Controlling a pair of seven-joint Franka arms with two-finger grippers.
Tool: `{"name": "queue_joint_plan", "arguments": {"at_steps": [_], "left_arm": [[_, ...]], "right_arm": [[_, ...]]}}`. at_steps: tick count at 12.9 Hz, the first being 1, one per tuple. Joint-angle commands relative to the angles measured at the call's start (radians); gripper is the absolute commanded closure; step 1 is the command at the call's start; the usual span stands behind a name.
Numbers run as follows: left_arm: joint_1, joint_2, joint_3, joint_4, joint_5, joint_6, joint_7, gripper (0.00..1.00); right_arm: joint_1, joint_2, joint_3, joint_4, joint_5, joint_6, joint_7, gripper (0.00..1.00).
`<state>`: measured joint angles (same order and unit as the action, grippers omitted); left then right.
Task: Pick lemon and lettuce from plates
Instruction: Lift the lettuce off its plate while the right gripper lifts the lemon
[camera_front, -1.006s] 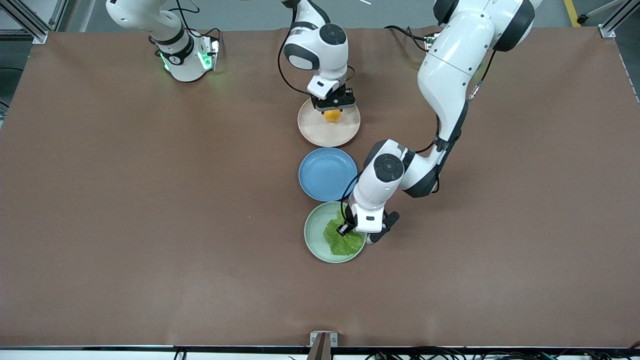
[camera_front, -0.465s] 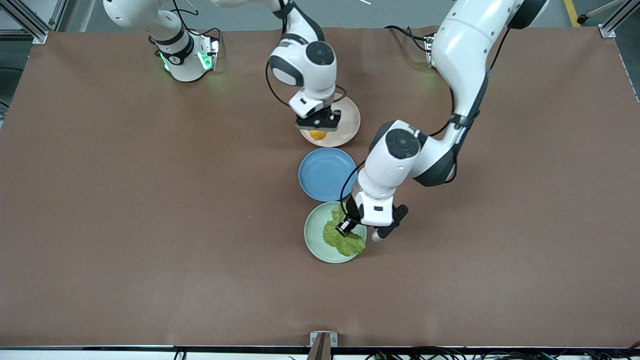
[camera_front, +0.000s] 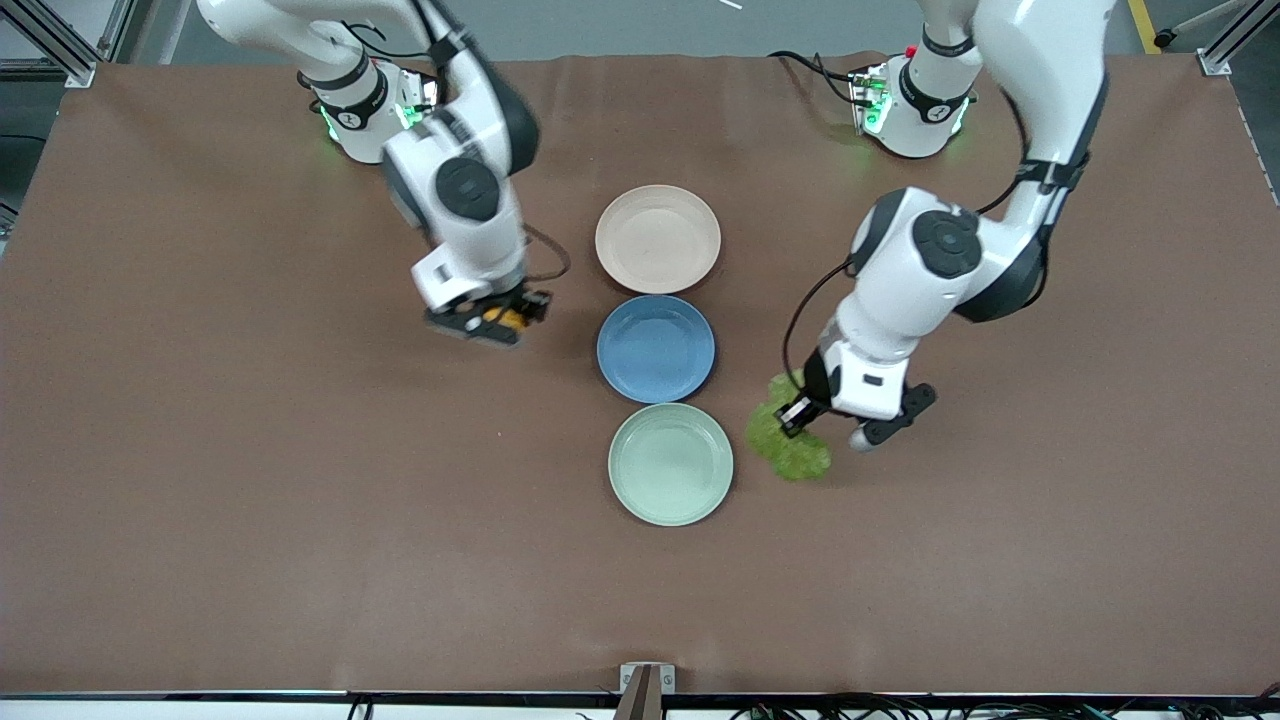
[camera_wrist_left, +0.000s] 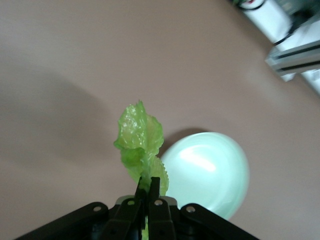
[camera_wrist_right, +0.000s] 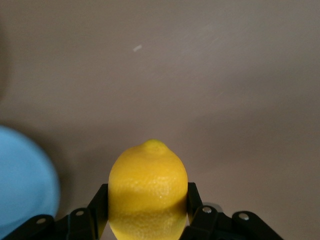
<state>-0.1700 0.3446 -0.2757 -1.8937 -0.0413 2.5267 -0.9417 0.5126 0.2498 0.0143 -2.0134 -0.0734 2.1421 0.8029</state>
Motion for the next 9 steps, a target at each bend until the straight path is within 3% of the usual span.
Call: {"name": "queue_joint_plan", "arguments": {"at_steps": [1,3,5,9], "left_arm": [[0.157,-0.119,-0.109,-0.22,0.015,0.02,0.153,1.0],[0.233,-0.156,-0.131,-0.315,0.015,0.027,0.269,1.0],[0.277,-0.162,-0.134,-0.392,0.015,0.117,0.323,1.0],[0.352,-0.141,-0.134,-0.495,0.015,0.195,0.478,0.99]], "right_arm": [[-0.222,-0.033,0.024,-0.061,0.015,0.033,-0.288,1.0],[-0.387,-0.021,0.026,-0.076,0.017,0.079,-0.533,1.0],[-0.5,-0.006,0.026,-0.142,0.047,0.204,-0.721,1.0],[-0.577,0.051,0.029,-0.189,0.061,0.283,-0.806,1.0]]}}
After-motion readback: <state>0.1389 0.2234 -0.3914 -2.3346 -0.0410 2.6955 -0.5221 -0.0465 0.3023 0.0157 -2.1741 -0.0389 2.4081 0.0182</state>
